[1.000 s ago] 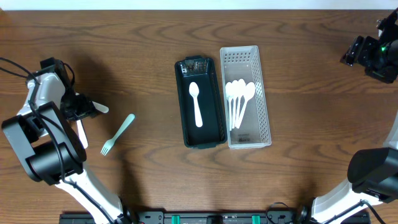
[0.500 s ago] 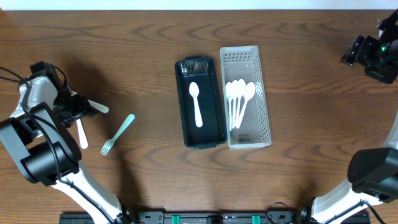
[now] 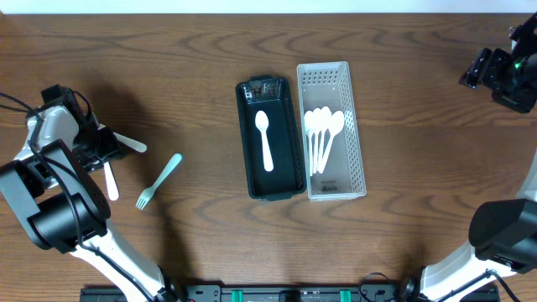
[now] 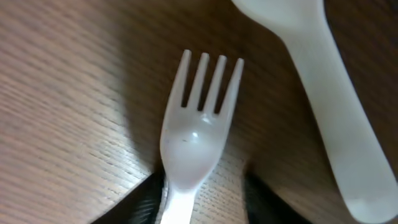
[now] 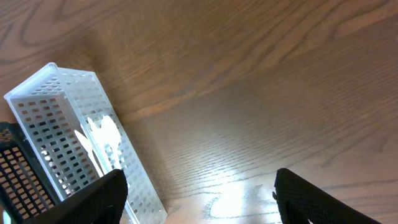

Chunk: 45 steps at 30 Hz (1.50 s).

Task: Pack container
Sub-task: 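Grasp the white fork on the left with the left gripper, then carry the white fork right and lower it into the black basket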

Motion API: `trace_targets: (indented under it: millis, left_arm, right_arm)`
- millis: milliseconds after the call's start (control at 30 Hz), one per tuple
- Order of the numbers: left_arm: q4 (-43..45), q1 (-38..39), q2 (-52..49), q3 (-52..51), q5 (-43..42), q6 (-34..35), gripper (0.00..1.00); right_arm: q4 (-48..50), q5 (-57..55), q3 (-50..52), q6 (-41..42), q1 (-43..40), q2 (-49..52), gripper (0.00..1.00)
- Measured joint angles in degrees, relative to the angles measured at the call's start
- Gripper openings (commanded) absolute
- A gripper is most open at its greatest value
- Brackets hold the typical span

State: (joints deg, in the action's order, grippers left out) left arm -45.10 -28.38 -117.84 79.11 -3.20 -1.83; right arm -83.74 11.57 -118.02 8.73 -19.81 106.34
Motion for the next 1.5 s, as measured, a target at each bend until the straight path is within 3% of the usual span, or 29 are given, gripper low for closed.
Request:
trace_targets:
  millis: [333,767,967,1167,1333,1500]
  left_arm:
    - [-1.05,0.02,0.0,-0.02,-0.31,0.0,0.15]
    - [-2.01,0.07,0.17,0.02,0.24,0.09,0.06]
    - [-11.02,1.92,1.11,1.75,1.46,0.48,0.06]
    - [-19.17,11.04,11.98,10.73,2.12,0.83,0.06]
    - [-20.85,25.42,22.8,18.29,1.97,3.58,0.06]
    - [-19.63,39.93,23.78,19.06,1.81,8.92,0.06]
  right_arm:
    - [0.0,-0.02,0.0,0.0,0.0,0.0,0.79]
    - [0.0,0.0,0.0,0.0,0.0,0.0,0.79]
    - [0.0,0.0,0.0,0.0,0.02,0.0,0.79]
    - [0.0,0.0,0.0,0.0,0.0,0.0,0.8]
    - [0.02,-0.02,0.0,0.0,0.0,0.0,0.8]
    - [0.02,0.0,0.0,-0.04,0.0,0.0,0.8]
